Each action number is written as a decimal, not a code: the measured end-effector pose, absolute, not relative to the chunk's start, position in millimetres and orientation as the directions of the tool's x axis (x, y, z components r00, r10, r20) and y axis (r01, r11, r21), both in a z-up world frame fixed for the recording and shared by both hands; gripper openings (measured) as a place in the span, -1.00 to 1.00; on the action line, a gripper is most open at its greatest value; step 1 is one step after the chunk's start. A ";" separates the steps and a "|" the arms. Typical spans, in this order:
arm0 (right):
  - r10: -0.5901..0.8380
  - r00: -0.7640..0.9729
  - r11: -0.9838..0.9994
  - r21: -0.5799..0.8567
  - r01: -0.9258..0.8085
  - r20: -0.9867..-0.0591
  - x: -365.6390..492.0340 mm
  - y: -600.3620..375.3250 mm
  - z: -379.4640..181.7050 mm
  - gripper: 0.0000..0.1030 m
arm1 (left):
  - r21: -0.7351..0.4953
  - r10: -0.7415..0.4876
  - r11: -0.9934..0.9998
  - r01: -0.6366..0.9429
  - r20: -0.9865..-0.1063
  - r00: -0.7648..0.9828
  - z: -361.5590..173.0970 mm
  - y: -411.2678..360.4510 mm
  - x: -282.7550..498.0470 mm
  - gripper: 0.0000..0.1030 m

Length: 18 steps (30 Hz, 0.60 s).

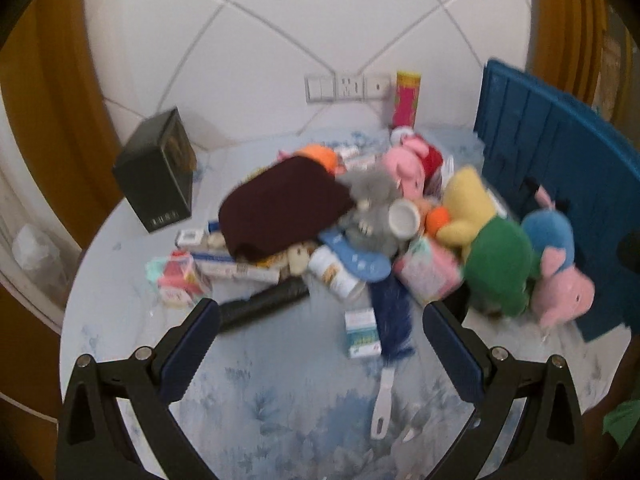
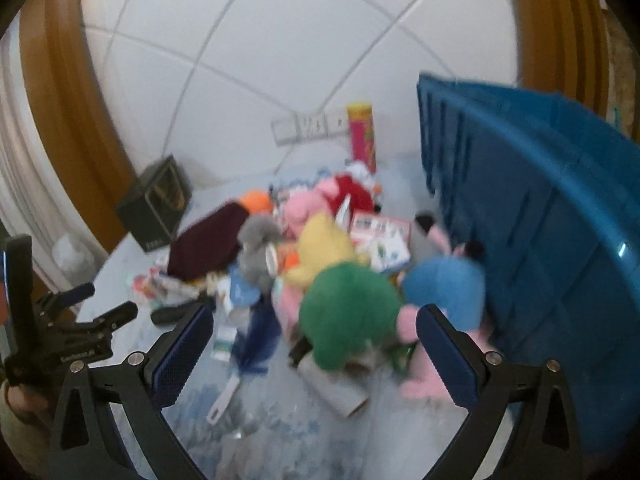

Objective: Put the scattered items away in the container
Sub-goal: 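Move both grippers back over the pile toward the white medicine box, then grasp the white-green medicine box with the left gripper while the right grasps a white paper roll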

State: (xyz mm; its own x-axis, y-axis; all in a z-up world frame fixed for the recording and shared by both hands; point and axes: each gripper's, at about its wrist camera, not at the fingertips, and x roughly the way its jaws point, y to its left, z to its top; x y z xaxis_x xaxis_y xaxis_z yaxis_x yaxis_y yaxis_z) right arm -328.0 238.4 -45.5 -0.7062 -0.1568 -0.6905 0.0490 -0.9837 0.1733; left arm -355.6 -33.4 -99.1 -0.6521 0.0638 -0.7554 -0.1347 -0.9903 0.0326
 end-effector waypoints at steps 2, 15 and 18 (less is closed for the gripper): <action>-0.158 -0.672 -0.984 0.170 0.048 -0.723 -330.9 232.8 -63.1 0.99 | 0.029 0.067 -0.989 -0.143 -0.775 -0.628 -113.0 -32.6 -356.9 1.00; -0.211 -0.470 -0.977 0.188 0.096 -0.857 -344.8 224.2 -163.3 0.51 | 0.009 0.058 -0.991 -0.132 -0.870 -0.489 -188.1 -14.5 -377.8 0.79; -0.206 -0.439 -0.979 0.184 0.094 -0.875 -351.5 227.2 -179.5 0.51 | 0.009 0.055 -0.991 -0.136 -0.885 -0.463 -202.6 -7.4 -385.3 0.79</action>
